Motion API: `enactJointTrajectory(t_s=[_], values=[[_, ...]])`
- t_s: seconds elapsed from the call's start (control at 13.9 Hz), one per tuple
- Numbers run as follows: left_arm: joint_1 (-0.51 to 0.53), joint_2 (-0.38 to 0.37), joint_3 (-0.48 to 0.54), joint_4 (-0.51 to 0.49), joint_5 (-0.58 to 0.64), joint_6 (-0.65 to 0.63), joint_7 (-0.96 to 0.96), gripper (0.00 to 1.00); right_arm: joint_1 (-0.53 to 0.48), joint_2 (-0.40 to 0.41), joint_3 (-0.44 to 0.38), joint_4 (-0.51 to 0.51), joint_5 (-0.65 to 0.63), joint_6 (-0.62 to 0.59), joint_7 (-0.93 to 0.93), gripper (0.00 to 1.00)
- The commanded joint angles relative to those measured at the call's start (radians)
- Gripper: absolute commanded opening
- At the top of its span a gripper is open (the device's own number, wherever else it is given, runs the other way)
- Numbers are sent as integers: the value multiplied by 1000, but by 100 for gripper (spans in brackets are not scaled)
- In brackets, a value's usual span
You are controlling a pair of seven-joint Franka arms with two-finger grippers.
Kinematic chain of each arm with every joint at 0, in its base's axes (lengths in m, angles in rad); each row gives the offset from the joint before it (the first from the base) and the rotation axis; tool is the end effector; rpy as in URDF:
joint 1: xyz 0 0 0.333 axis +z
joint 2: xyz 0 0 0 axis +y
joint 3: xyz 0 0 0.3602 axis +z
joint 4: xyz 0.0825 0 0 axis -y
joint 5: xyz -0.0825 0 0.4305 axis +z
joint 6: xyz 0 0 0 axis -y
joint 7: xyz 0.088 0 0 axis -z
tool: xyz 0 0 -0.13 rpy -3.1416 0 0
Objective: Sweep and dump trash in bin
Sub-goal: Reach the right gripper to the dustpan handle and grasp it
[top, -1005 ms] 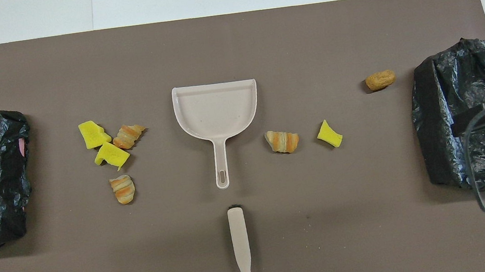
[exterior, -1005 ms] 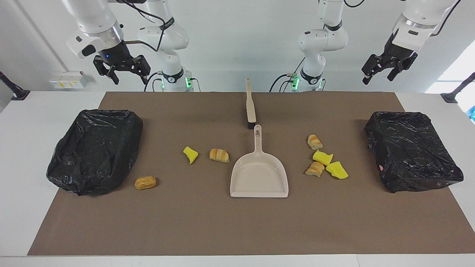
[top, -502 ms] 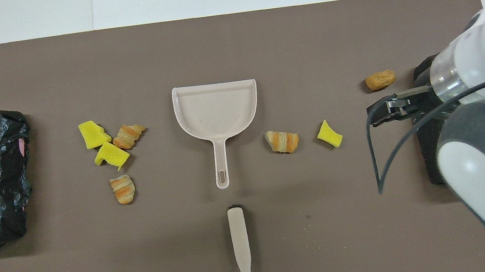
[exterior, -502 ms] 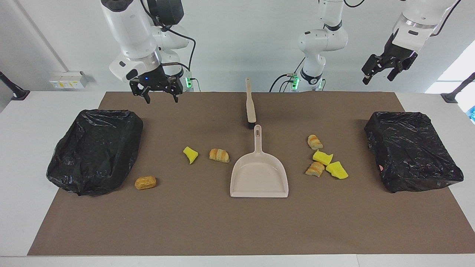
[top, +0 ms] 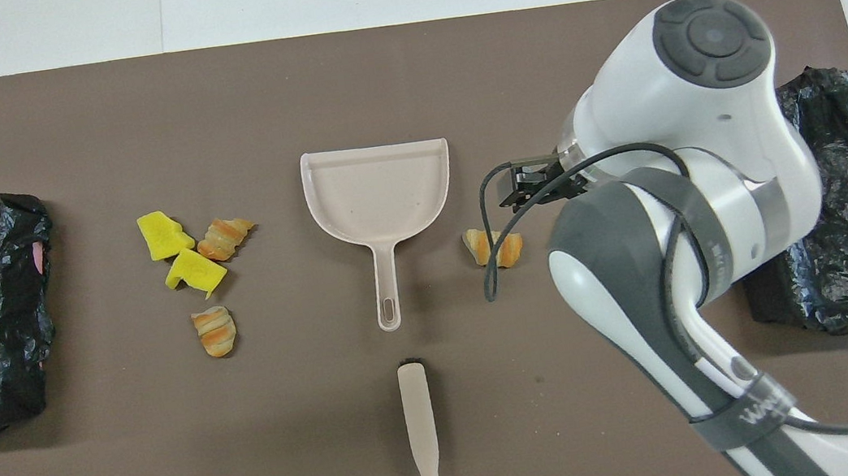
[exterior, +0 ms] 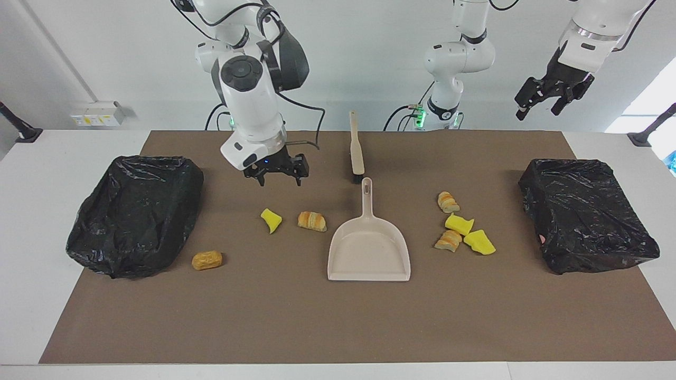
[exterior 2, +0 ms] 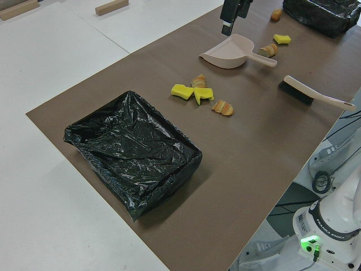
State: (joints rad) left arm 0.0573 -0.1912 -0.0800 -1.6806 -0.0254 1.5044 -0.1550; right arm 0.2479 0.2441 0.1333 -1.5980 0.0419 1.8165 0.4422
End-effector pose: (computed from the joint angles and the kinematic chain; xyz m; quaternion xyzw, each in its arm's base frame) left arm 0.5248 -0.0200 0.6905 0.9978 0.0658 0.0067 0.0057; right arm 0.6402 0.2528 0.4961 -0.9986 0.0376 0.0253 0.0286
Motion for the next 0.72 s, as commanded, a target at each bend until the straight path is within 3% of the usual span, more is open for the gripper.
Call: enactJointTrajectory(t_s=[0.0, 0.36, 0.65], values=[[3, 7, 2, 18, -5, -13, 2, 100, 60, 41, -3, 24, 13, 55, 110, 100], [1, 7, 2, 18, -5, -13, 2, 100, 178, 125, -4, 32, 1, 205, 277, 100], [3, 7, 2, 18, -5, -13, 2, 100, 267, 260, -11, 142, -31, 266, 374, 100]])
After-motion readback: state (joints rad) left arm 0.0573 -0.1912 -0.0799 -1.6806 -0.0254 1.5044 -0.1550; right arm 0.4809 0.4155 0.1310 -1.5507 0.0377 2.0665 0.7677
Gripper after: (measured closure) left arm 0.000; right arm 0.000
